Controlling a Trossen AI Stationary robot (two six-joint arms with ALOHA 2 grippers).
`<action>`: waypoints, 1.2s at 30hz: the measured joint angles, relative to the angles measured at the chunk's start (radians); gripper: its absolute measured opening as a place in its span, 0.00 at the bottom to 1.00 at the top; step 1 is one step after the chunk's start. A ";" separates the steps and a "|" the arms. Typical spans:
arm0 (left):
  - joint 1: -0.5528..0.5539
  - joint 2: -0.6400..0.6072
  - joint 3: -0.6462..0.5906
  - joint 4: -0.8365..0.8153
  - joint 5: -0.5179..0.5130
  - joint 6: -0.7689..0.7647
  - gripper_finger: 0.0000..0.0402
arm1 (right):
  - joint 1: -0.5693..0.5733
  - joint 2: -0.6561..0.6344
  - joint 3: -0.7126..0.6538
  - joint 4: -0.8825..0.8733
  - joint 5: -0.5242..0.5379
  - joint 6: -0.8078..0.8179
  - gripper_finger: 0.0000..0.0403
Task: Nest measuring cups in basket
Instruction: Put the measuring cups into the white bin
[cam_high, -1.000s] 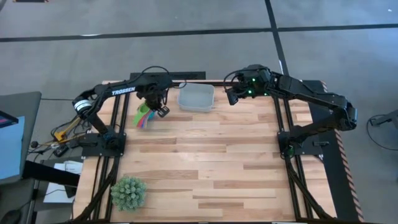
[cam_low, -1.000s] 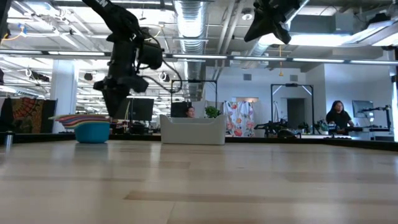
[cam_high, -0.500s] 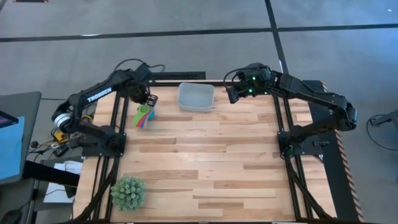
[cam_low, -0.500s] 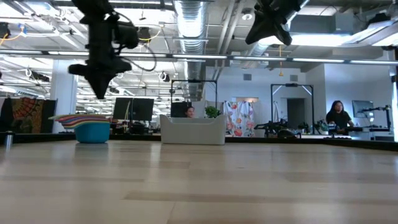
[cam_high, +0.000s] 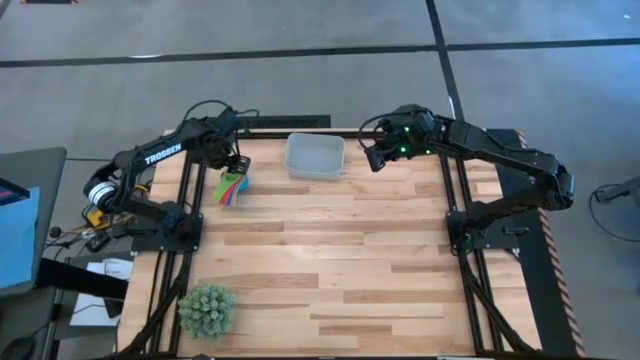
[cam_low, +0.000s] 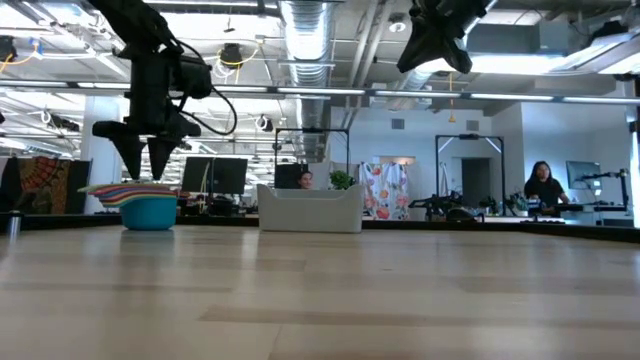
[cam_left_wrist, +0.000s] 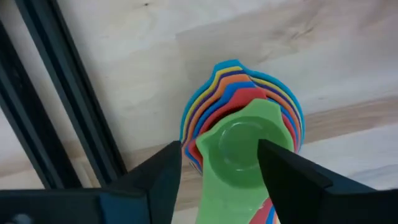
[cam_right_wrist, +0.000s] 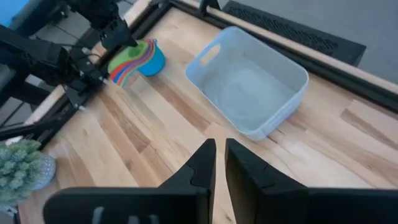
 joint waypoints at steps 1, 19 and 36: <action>-0.009 0.003 0.000 0.001 -0.010 -0.002 0.50 | 0.002 0.000 0.000 -0.010 0.000 0.000 0.15; -0.105 0.023 0.000 0.039 -0.098 0.021 0.09 | 0.007 0.000 0.000 -0.035 0.000 -0.015 0.15; -0.172 0.166 0.005 0.048 -0.006 -0.022 0.01 | 0.032 -0.002 0.000 -0.100 0.001 -0.016 0.15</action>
